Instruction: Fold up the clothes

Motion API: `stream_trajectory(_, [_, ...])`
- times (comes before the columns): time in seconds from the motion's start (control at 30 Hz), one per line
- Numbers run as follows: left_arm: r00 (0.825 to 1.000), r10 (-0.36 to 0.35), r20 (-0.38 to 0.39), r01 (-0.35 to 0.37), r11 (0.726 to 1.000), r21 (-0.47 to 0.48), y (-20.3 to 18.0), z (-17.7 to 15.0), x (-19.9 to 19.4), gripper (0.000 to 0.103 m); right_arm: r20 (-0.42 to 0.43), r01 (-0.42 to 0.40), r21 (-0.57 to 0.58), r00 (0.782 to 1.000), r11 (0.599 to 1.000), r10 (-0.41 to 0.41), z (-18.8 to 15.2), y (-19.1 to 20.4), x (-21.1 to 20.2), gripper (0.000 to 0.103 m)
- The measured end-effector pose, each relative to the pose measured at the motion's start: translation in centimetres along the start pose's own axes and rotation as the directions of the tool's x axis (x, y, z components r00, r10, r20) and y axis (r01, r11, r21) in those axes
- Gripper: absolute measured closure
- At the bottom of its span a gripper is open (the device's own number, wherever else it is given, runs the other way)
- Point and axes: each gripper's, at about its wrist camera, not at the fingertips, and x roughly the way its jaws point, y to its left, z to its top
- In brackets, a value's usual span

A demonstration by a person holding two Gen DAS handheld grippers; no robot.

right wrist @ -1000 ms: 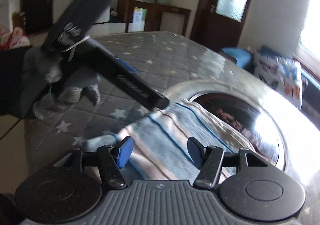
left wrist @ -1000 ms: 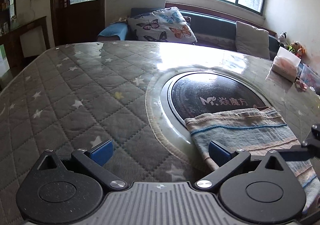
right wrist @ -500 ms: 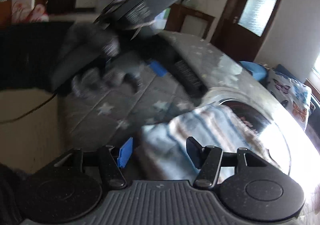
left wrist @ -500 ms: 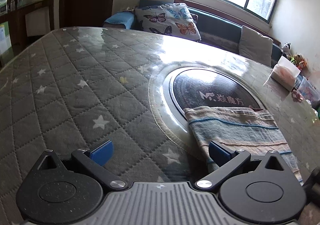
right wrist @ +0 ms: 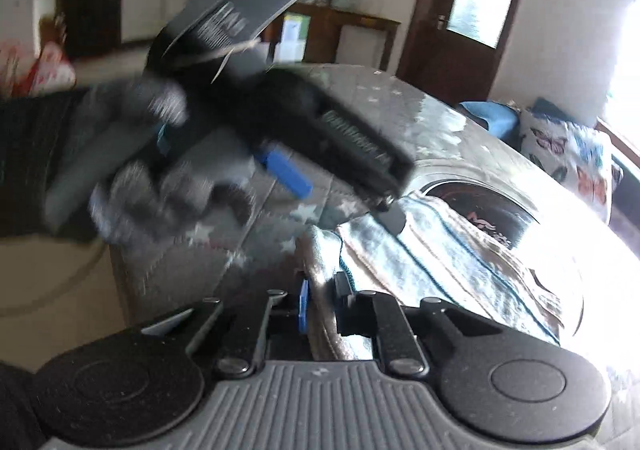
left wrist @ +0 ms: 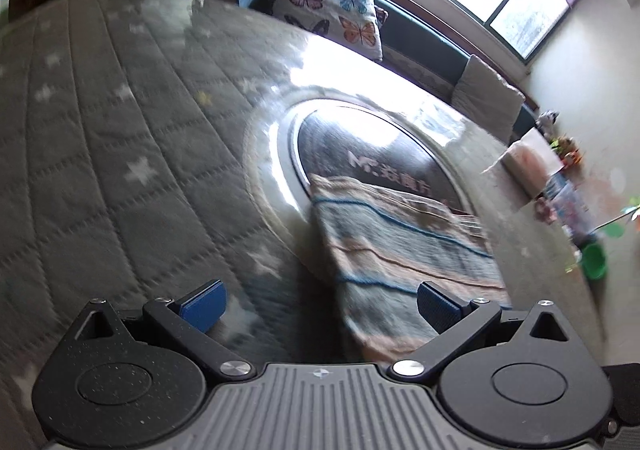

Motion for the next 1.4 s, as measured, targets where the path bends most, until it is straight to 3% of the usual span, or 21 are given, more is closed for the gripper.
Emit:
stream_trajectory(0.3, [0.983,-0.175,-0.056,0.164,0.973,-0.162,-0.6,-0.4,0.9,0.005,0.076,-0.006,0.117,0.997,0.993,-0.003,0.8,-2.8,-2.1,0.093])
stream_trajectory(0.4, [0.969,-0.233,-0.079,0.215,0.957,-0.195,-0.9,-0.6,1.7,0.022,0.077,-0.013,0.132,0.997,0.991,0.003,0.5,-3.1,-2.2,0.093])
stream_trajectory(0.47, [0.958,-0.269,-0.097,0.242,0.944,-0.223,-0.8,-0.8,2.3,0.043,0.078,-0.018,0.142,0.997,0.99,0.006,0.2,-3.3,-2.3,0.093])
stream_trajectory(0.5, [0.957,-0.271,-0.101,0.243,0.943,-0.227,-0.7,-0.9,2.5,0.048,0.078,-0.02,0.147,0.997,0.989,0.008,0.1,-3.4,-2.4,0.093])
stream_trajectory(0.57, [0.958,-0.268,-0.106,0.238,0.943,-0.232,-0.5,-1.0,2.8,0.069,0.079,-0.025,0.157,0.997,0.987,0.012,-0.2,-3.6,-2.4,0.093])
stream_trajectory(0.67, [0.956,-0.27,-0.111,0.238,0.94,-0.244,-0.1,-1.1,3.0,0.076,0.08,-0.032,0.172,0.997,0.985,0.018,-0.6,-3.8,-2.5,0.09])
stream_trajectory(0.77, [0.956,-0.273,-0.11,0.241,0.94,-0.241,0.1,-1.2,3.1,0.077,0.083,-0.032,0.199,0.996,0.979,0.016,-1.1,-4.4,-3.0,0.078])
stream_trajectory(0.93, [0.957,-0.268,-0.107,0.239,0.944,-0.23,0.0,-1.1,3.1,0.077,0.076,0.019,0.296,0.996,0.955,-0.043,-2.2,-7.5,-3.8,0.077])
stream_trajectory(1.0, [0.958,-0.267,-0.107,0.238,0.945,-0.226,-0.1,-1.2,3.1,0.077,0.05,0.088,0.341,0.993,0.936,-0.111,-2.9,-9.5,-3.6,0.076])
stream_trajectory(1.2, [0.96,-0.259,-0.107,0.233,0.95,-0.208,-0.3,-1.2,3.1,0.077,-0.042,0.215,0.503,0.974,0.837,-0.224,-6.0,-14.7,-2.1,0.075])
stream_trajectory(1.4, [0.962,-0.251,-0.107,0.229,0.956,-0.184,-0.6,-1.2,3.1,0.077,-0.056,0.191,0.63,0.978,0.753,-0.2,-8.2,-18.4,-0.7,0.075])
